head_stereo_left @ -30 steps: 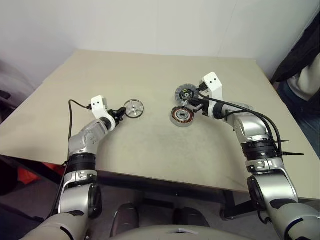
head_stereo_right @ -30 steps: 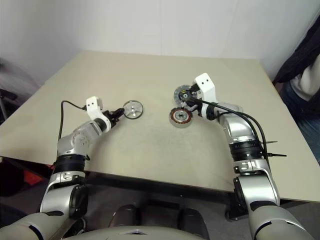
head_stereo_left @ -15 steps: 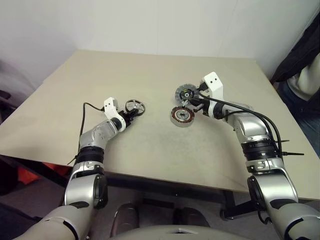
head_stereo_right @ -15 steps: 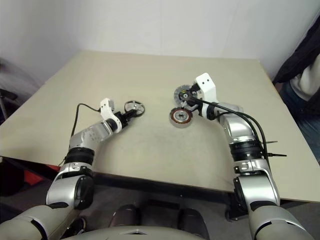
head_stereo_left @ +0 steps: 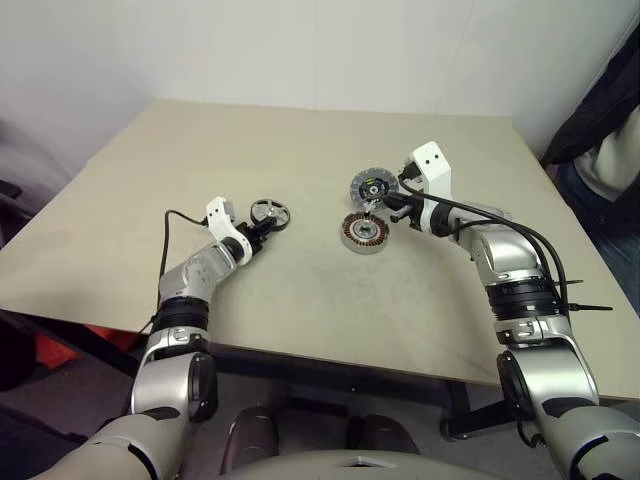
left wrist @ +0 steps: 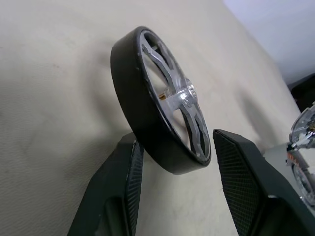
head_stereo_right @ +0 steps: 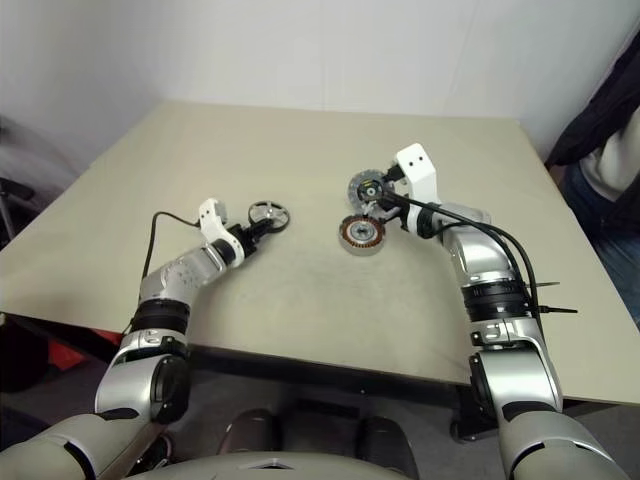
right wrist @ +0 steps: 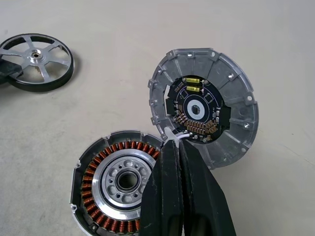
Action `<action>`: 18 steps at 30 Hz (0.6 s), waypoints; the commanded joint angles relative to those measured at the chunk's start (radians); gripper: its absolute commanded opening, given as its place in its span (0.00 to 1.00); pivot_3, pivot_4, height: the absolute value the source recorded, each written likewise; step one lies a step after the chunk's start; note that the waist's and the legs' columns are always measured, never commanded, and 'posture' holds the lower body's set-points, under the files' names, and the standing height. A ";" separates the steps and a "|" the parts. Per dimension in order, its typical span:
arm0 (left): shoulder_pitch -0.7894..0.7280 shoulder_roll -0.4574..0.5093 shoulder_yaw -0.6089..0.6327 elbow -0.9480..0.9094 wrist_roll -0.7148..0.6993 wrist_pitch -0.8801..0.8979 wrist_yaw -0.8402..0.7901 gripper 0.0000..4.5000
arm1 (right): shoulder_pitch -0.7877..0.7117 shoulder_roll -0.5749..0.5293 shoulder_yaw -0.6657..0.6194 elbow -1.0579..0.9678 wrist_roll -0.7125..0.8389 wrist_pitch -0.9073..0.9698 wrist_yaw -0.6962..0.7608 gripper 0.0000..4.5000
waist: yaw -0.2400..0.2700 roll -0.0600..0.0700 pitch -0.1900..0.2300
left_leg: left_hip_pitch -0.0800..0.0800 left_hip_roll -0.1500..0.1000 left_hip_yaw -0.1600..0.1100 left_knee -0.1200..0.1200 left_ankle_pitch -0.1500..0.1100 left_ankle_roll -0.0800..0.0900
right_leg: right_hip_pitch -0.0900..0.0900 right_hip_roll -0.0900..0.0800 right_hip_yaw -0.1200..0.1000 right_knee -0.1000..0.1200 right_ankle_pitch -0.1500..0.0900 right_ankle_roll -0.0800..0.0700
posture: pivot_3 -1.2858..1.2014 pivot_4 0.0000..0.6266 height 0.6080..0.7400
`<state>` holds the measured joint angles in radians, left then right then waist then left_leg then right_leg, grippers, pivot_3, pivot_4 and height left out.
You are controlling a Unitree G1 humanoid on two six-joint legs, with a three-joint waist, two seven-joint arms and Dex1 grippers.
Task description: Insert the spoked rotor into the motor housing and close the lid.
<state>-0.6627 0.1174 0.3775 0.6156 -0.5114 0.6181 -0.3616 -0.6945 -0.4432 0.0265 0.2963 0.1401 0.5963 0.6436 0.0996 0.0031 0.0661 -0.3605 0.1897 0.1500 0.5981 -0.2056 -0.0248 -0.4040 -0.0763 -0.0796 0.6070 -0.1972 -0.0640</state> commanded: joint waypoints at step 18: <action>-0.025 -0.024 -0.006 -0.010 -0.058 -0.006 -0.003 0.10 | -0.035 -0.028 -0.030 -0.013 -0.001 -0.005 -0.029 0.00 | -0.002 0.000 0.000 | 0.003 0.000 0.000 0.000 0.000 0.000 | 0.002 0.000 0.000 0.000 0.000 0.000 | 0.52 0.00 1.00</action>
<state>-0.6963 0.1019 0.3893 0.6464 -0.5583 0.5820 -0.3514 -0.6949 -0.4526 0.0198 0.2984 0.1394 0.5967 0.6246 0.0981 0.0030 0.0661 -0.3574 0.1897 0.1504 0.5979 -0.2058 -0.0245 -0.4016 -0.0763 -0.0794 0.6070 -0.1972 -0.0639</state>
